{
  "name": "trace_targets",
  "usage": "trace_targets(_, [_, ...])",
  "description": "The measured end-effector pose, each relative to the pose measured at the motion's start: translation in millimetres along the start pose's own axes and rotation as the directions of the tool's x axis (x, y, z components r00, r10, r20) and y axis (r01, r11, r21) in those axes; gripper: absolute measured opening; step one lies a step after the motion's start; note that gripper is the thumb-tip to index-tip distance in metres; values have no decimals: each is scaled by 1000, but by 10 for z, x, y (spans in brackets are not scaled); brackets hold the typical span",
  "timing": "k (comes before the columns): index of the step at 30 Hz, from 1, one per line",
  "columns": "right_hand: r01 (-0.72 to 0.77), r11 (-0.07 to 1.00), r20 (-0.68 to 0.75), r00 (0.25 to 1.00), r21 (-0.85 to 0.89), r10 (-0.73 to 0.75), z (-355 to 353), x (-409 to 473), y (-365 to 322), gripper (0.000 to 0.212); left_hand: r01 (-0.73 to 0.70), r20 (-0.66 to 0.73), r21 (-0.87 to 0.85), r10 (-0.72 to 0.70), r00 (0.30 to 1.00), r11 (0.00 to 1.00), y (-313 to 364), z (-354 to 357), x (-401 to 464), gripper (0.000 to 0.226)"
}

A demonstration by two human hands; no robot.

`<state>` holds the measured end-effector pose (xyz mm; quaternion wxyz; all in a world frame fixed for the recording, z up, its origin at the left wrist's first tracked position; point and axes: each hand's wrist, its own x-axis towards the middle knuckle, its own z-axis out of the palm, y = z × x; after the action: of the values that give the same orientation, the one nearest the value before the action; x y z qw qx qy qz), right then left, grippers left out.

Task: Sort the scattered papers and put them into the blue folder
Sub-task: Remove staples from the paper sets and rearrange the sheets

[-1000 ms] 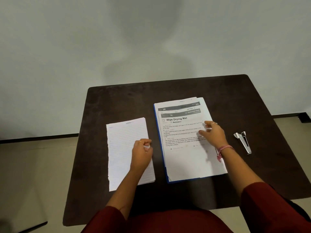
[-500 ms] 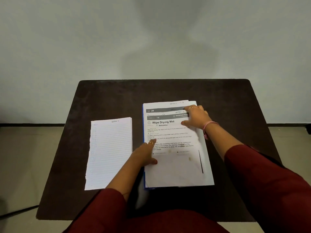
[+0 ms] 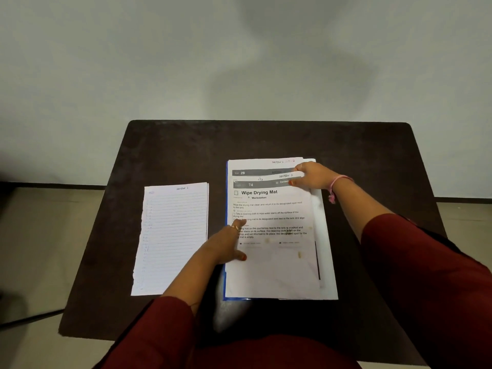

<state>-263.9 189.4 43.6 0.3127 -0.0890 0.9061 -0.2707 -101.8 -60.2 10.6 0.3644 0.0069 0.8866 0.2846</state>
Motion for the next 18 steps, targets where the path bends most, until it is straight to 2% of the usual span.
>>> trace_targets(3, [26,992,23,999,125,-29,-23,-83,15,26,-26,-30,-15,26,999,1000,-50,6,-21,99])
trace_targets(5, [22,984,30,999,177,-28,-39,-146,50,26,-64,-98,-21,62,993,998,-59,-4,-71,86])
trace_targets(6, [24,978,36,999,207,-32,-50,-191,59,27,-98,-186,-40,89,979,994,-61,-4,-103,77])
trace_targets(8, [20,947,57,998,321,-40,-77,-303,54,28,-160,-426,-166,75,902,973,-81,21,-165,55])
trace_targets(10, [5,898,84,995,439,-46,-92,-442,46,26,-206,-588,-376,-61,807,903,-73,43,-212,43])
trace_targets(12, [-16,867,109,993,498,-45,-57,-575,75,20,-227,-582,-541,-165,796,810,-3,67,-264,39])
trace_targets(14, [-30,860,132,990,509,-43,28,-681,123,16,-234,-508,-667,-202,837,708,59,102,-306,40])
trace_targets(16, [-33,873,150,988,486,-47,125,-775,179,16,-204,-392,-808,-246,887,552,129,149,-349,37])
trace_targets(18, [-20,894,159,986,447,-57,214,-856,214,18,-150,-302,-876,-279,912,459,181,230,-362,29])
